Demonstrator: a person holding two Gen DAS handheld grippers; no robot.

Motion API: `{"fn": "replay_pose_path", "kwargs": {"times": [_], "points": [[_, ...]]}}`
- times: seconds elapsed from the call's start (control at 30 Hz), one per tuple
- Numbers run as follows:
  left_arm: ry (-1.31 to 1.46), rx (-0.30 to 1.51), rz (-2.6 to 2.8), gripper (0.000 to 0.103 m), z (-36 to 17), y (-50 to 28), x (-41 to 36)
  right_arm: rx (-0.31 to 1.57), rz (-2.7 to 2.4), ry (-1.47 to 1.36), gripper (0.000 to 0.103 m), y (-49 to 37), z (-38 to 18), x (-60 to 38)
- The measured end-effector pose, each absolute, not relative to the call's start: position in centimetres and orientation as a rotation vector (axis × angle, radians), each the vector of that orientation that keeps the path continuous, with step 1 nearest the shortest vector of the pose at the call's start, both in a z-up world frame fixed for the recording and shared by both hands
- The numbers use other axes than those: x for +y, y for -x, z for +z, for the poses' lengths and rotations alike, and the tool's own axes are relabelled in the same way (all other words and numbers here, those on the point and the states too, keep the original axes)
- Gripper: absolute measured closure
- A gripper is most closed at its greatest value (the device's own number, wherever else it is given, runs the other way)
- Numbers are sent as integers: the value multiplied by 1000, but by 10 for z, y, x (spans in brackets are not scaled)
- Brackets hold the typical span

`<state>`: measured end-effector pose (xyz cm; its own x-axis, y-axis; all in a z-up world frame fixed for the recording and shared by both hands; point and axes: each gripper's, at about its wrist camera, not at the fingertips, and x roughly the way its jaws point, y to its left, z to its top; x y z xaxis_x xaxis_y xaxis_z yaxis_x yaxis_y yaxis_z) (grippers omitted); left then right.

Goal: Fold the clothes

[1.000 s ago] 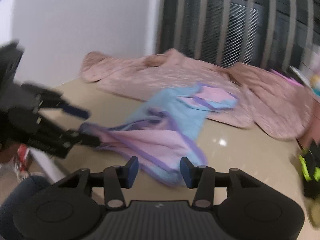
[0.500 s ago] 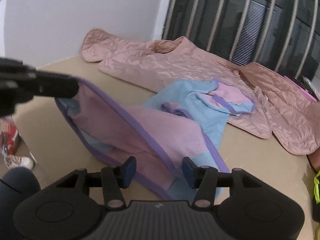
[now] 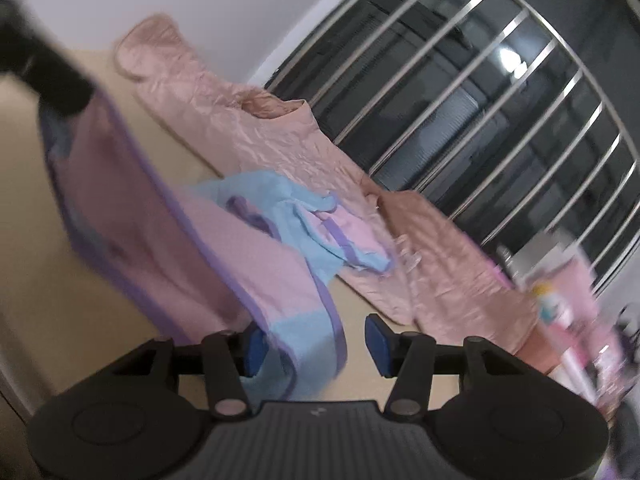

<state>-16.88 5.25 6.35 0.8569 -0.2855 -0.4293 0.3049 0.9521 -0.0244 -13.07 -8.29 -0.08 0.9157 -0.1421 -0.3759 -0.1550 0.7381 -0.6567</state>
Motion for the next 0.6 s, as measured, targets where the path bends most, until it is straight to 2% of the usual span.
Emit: {"fn": "replay_pose_path", "kwargs": {"times": [0.17, 0.2, 0.23, 0.27, 0.3, 0.33, 0.6], "points": [[-127, 446, -304, 99, 57, 170, 40, 357, -34, 790, 56, 141, 3, -82], [-148, 445, -302, 89, 55, 171, 37, 350, -31, 791, 72, 143, 5, -82], [-169, 445, -301, 63, 54, 171, 33, 352, -16, 781, 93, 146, 7, -84], [-191, 444, -305, 45, 51, 172, 30, 348, -18, 762, 99, 148, 11, -86], [-216, 430, -306, 26, 48, 176, 26, 342, -20, 747, 100, 151, 14, -88], [-239, 422, -312, 23, 46, 178, 21, 331, -18, 746, 100, 155, 18, -90], [-411, 391, -364, 23, 31, 182, -15, 296, -27, 757, 100, 174, 37, -95]]}}
